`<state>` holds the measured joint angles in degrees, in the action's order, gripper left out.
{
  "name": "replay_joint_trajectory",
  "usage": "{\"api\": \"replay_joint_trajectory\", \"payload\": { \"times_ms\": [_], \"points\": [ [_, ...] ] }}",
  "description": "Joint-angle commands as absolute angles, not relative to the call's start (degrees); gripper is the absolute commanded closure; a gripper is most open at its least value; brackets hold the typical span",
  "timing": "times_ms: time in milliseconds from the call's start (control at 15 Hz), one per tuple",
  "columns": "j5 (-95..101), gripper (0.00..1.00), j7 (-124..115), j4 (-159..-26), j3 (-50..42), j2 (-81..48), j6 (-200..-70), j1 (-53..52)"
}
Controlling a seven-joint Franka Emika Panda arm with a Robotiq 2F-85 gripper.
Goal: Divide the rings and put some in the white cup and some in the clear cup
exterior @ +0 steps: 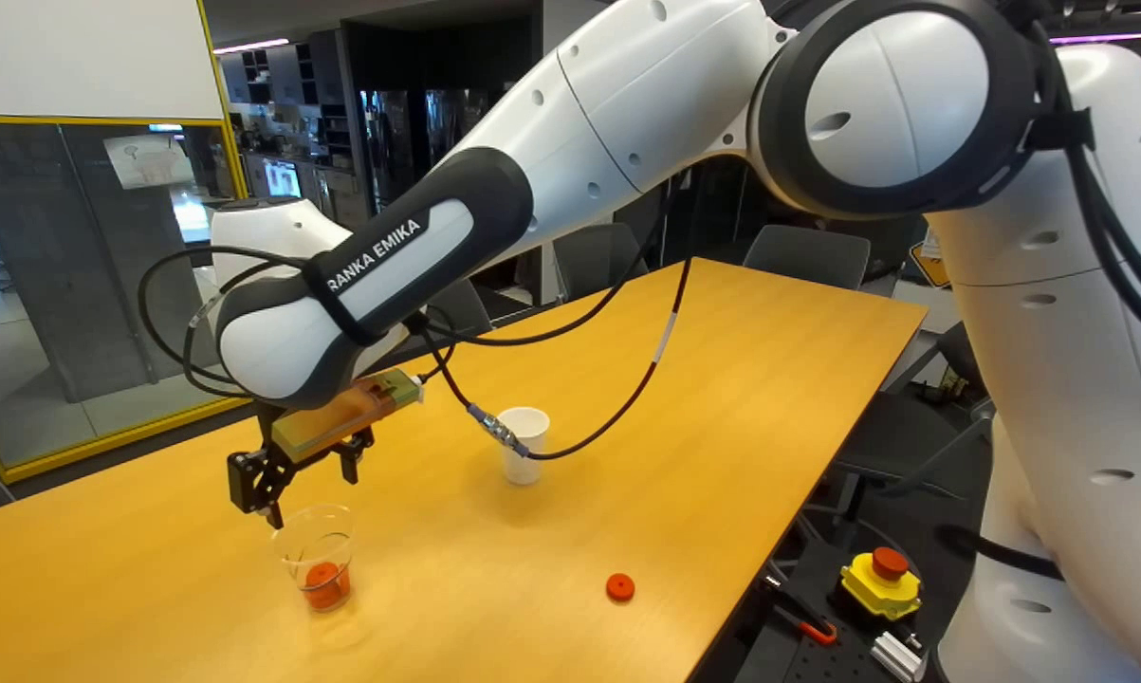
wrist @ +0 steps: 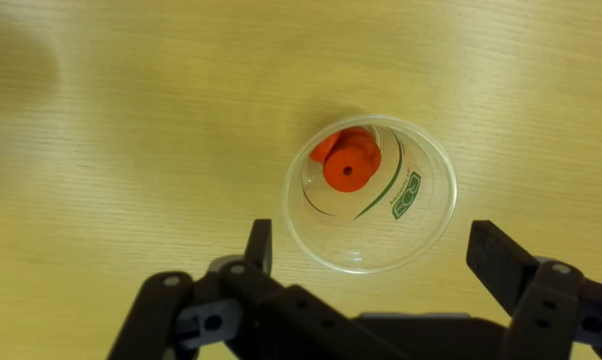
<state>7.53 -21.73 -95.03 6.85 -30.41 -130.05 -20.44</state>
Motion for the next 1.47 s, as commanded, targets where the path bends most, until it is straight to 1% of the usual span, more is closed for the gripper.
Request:
{"api": "replay_joint_trajectory", "payload": {
  "times_ms": [0, 333, 867, 1067, 1400],
  "points": [
    [7.7, 0.00, -22.7, -96.7, 5.4, -25.8, -126.3, -20.3],
    [7.6, 0.00, -26.1, -109.4, 3.6, -15.7, -126.9, -18.0],
    [7.4, 0.00, -25.0, -134.7, 3.8, -1.8, -137.3, -11.7],
    [7.4, 0.00, -24.7, -142.3, 3.8, 0.7, -142.2, -9.8],
    [6.4, 0.00, -22.6, -150.4, 3.5, 1.1, -150.9, -7.1]
  ]
}}
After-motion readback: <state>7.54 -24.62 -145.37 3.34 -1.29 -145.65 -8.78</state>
